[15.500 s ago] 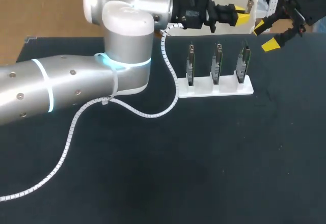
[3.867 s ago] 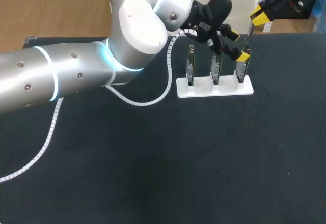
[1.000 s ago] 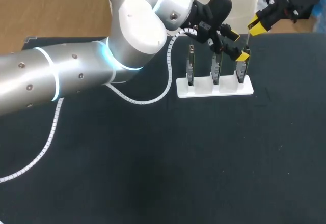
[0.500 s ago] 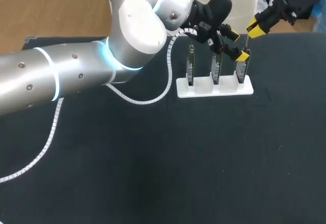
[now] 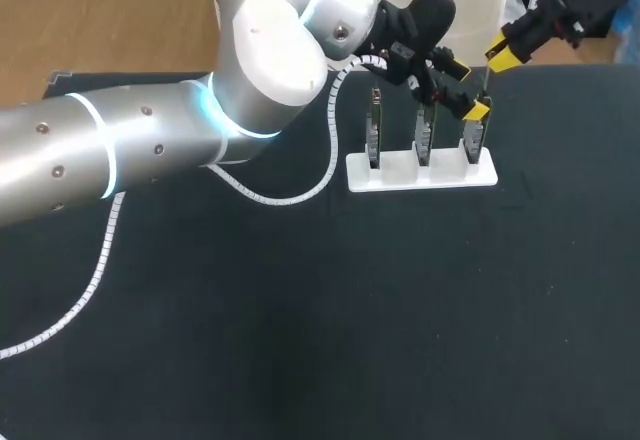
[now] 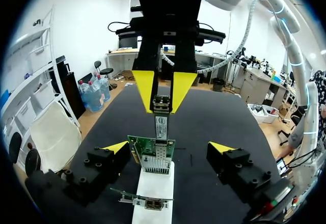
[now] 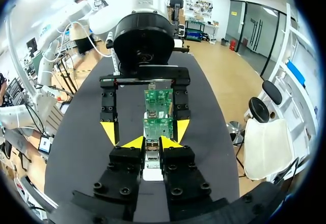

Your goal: Pick up the optical module with the left hand, and insert it into the network port with the right hand.

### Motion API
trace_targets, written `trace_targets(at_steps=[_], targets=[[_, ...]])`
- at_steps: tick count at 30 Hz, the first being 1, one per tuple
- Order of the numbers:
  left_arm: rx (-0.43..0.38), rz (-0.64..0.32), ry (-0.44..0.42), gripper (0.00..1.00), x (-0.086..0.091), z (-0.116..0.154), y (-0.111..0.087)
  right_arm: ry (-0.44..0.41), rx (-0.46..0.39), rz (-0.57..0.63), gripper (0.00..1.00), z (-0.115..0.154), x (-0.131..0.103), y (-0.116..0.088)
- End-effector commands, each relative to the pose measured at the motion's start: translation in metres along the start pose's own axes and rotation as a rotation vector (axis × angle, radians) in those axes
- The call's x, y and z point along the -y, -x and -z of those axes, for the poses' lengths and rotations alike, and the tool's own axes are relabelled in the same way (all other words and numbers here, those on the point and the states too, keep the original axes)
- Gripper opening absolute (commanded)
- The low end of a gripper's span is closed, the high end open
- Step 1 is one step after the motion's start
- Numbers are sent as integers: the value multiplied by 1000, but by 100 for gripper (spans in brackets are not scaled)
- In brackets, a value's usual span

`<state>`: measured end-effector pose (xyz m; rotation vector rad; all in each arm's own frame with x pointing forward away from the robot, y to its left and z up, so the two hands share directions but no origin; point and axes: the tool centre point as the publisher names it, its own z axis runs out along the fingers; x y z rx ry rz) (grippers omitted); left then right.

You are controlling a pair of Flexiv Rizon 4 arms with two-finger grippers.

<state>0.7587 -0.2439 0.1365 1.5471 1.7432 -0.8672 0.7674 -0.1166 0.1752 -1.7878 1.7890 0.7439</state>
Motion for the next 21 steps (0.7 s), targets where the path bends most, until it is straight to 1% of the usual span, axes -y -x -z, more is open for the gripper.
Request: trace_targets(at_steps=[1,14,21], targets=[[-5,1,-1,100,-1,-1,1,-7,-6,0,0,-1,-5,-1],[-5,1,-1,100,-1,-1,1,-9,1,-11,0,-4,-5,-3],[-5,1,-1,100,-1,-1,1,-13,-13,-17,0,-6,-5,-5]])
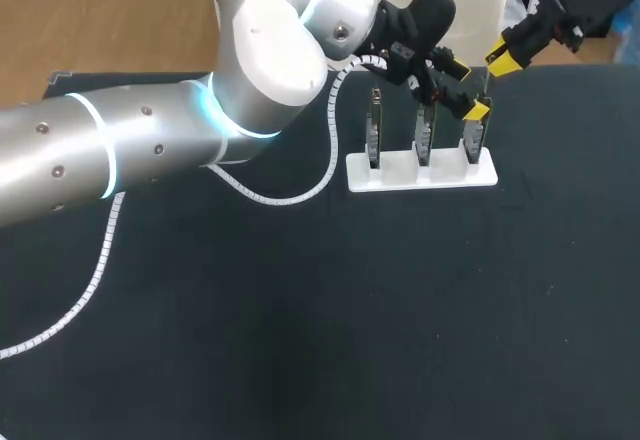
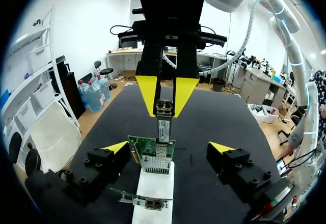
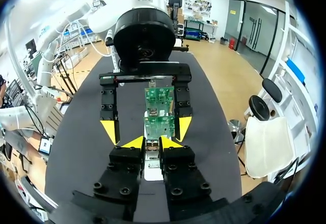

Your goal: Pick up the optical module with the left hand, and insert it into the network port with the right hand.

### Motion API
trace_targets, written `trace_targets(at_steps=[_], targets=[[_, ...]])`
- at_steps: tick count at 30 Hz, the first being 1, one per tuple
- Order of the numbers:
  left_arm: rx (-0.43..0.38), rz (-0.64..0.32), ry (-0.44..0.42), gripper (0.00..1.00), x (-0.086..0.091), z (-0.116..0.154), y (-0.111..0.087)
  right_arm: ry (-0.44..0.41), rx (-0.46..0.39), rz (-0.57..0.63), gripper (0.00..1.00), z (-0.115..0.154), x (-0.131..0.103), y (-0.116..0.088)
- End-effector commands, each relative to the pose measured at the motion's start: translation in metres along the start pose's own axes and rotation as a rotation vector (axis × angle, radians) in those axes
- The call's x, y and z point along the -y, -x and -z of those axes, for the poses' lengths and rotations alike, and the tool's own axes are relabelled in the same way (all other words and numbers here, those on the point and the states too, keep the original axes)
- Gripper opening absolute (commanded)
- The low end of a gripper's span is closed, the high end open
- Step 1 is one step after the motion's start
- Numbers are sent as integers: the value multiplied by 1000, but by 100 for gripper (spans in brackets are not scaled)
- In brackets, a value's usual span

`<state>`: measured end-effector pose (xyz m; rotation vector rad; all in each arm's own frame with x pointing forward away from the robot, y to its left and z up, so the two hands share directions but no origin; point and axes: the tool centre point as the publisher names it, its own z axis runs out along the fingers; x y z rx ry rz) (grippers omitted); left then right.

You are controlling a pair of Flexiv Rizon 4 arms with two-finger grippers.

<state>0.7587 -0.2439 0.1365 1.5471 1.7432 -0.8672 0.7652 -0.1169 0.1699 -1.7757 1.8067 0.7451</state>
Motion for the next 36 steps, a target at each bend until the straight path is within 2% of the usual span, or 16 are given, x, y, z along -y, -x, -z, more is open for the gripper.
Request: trace_targets(at_steps=[1,16,36], targets=[[-5,1,-1,100,-1,-1,1,-10,-11,-1,0,-2,-3,-1],[-5,1,-1,100,-1,-1,1,-34,5,7,0,2,-1,3],[-5,1,-1,100,-1,-1,1,-28,6,-15,0,-4,1,-3]])
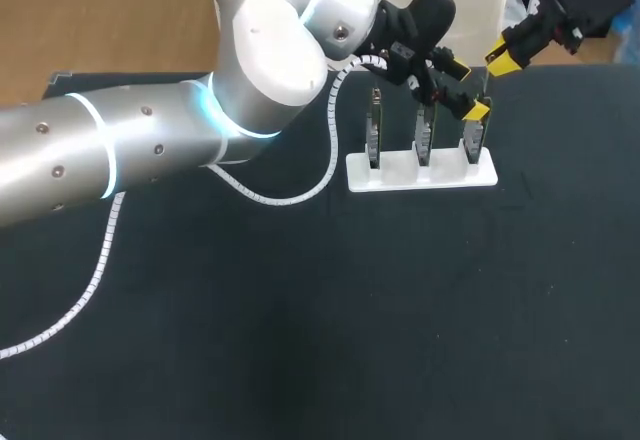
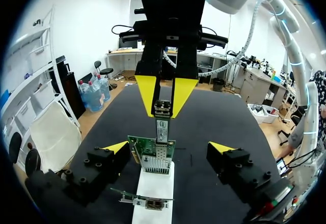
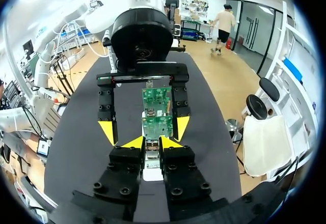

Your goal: Pick up the optical module with the left hand, and insert it into the network port with the right hand.

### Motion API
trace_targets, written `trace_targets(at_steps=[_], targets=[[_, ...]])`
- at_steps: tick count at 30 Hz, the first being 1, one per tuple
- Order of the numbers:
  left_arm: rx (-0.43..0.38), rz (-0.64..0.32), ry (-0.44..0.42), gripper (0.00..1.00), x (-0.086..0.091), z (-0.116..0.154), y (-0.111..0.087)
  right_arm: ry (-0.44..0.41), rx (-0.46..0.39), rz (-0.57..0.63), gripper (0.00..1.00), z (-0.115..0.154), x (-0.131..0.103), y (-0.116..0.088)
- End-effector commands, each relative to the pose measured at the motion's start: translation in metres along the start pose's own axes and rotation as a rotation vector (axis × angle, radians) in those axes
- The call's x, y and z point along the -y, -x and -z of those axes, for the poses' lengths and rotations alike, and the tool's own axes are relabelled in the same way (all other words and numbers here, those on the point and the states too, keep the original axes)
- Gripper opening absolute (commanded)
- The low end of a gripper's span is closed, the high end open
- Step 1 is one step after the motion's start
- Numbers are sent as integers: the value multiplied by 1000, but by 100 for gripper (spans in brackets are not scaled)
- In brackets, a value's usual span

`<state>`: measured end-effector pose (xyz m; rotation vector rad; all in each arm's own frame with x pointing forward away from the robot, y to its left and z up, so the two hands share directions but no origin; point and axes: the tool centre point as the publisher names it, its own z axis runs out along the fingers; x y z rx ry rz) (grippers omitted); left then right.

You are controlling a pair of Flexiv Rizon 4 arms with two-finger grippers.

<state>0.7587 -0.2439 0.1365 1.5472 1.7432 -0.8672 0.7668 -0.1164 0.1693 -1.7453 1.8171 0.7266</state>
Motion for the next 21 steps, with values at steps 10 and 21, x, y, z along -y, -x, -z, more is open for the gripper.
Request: trace_targets(at_steps=[10,21], targets=[[-5,1,-1,100,-1,-1,1,-11,11,13,0,1,-2,2],[-5,1,-1,100,-1,-1,1,-16,8,16,0,1,1,2]])
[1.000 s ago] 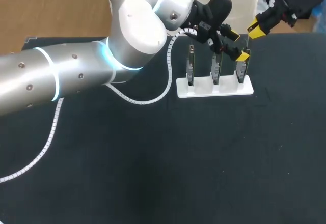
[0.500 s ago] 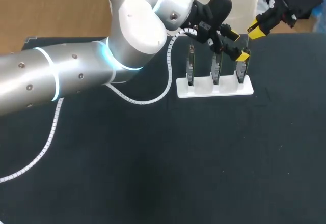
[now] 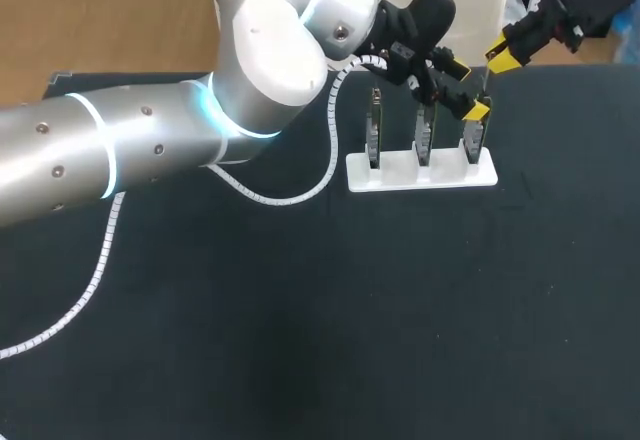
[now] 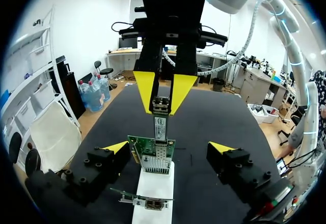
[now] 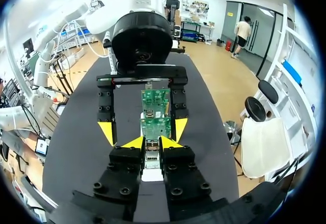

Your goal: Pick up the optical module with the left hand, and insert it into the network port with the right hand.

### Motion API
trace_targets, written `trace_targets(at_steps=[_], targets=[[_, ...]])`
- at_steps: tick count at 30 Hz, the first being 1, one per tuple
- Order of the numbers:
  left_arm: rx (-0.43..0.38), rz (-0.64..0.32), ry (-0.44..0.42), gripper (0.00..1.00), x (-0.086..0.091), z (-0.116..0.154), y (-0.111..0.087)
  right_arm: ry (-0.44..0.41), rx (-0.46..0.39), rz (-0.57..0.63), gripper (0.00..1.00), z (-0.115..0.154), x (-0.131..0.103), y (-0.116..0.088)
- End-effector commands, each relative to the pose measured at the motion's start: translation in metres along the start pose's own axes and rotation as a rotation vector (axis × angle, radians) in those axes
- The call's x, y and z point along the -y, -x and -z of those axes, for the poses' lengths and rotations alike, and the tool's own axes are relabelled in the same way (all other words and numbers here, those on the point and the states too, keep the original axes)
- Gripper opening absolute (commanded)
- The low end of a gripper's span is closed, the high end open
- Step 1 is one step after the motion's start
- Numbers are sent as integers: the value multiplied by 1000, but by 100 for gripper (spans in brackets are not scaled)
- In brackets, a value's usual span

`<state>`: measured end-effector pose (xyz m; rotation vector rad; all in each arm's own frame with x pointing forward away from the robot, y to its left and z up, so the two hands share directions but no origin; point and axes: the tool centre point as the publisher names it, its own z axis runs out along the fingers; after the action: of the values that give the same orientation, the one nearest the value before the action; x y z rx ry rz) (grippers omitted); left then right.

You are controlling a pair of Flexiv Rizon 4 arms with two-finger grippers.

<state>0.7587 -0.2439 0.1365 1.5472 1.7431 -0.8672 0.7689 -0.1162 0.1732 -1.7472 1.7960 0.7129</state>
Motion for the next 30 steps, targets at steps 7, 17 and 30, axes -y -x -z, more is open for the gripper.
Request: trace_targets(at_steps=[7,17,30], targets=[[-5,1,-1,100,-1,-1,1,-2,4,-9,0,-3,0,-4],[-5,1,-1,100,-1,-1,1,9,3,-5,0,-4,0,-3],[-5,1,-1,100,-1,-1,1,33,-13,13,0,-1,0,0]])
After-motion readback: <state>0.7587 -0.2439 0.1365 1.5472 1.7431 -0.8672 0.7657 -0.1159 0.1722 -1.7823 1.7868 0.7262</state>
